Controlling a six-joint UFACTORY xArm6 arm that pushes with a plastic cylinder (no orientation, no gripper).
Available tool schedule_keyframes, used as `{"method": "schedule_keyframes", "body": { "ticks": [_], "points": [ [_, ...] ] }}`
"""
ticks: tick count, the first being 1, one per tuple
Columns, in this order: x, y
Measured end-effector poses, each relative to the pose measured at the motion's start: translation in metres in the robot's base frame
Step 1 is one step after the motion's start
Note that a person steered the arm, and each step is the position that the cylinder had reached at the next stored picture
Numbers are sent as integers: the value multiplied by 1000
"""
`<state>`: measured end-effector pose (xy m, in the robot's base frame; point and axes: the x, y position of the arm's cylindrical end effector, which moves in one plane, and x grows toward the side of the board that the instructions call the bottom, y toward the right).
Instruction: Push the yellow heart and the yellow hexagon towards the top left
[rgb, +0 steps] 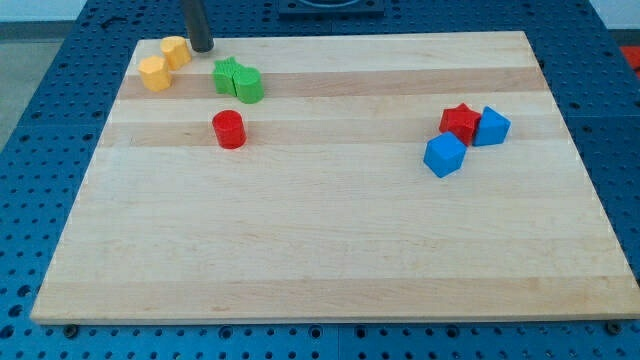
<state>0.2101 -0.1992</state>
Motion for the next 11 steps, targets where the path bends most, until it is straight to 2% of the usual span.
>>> {"method": "schedule_keyframes", "body": {
  "ticks": [1,2,4,6,8,10,11],
  "points": [
    [-19,-1],
    [-19,-5],
    [1,-68],
    [47,-67],
    [50,-64],
    [74,-35],
    [67,-61]
  ]
}}
